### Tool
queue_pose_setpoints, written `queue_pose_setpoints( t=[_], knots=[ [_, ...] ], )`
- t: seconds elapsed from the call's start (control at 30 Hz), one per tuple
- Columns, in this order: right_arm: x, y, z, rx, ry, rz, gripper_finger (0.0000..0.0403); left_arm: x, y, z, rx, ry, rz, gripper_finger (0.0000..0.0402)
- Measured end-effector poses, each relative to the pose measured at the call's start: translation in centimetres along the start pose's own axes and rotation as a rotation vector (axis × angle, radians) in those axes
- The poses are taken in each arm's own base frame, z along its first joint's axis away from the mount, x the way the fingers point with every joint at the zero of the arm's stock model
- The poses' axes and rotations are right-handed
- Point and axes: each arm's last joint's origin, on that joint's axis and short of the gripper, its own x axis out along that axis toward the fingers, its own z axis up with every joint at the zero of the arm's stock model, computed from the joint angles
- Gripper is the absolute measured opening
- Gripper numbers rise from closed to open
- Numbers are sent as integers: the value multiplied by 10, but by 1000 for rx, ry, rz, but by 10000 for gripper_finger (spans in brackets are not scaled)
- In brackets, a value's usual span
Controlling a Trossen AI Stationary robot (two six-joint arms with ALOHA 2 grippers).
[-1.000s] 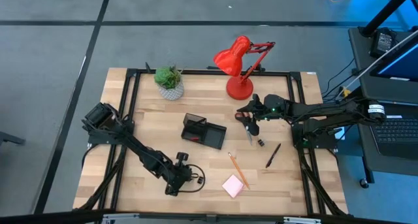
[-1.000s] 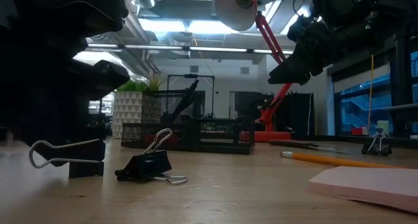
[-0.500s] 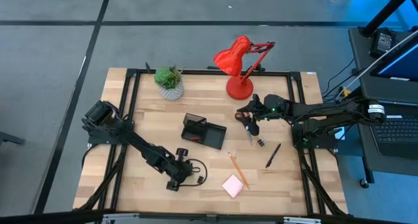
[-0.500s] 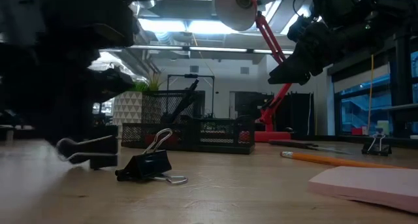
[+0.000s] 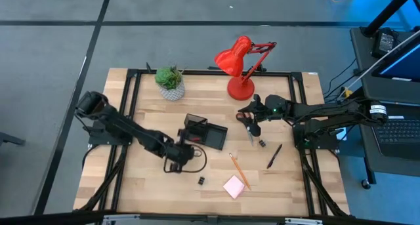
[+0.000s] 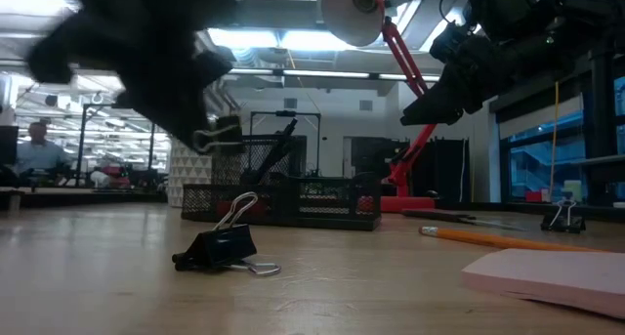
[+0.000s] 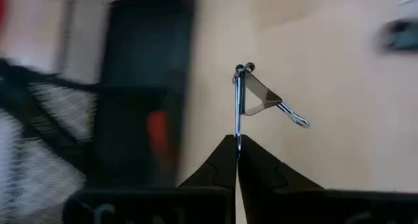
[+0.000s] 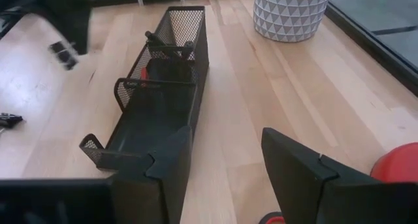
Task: Pick and place office supplies into organizer
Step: Put the bottom left black binder clip into the black desk organizer
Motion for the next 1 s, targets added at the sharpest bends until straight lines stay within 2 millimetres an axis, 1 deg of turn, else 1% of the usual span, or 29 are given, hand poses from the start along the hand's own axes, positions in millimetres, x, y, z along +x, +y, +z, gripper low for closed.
queue_pose_setpoints(
  t=[0.13,0.27,0.33,0.5,0.73,1.0],
  knots=[
    [0,0,0,-13,0,0,188,7,20,-1,54,36,79,3],
    [0,0,0,-16,0,0,188,13,41,-4,54,85,130,3],
    [0,0,0,-16,1,0,188,16,50,-7,51,112,131,3],
    [0,0,0,-15,3,0,188,21,65,-12,11,154,61,3],
    [0,0,0,-15,5,0,188,23,76,-16,-22,184,33,2],
    [0,0,-1,-15,6,0,188,24,79,-20,-26,222,27,3]
  ],
)
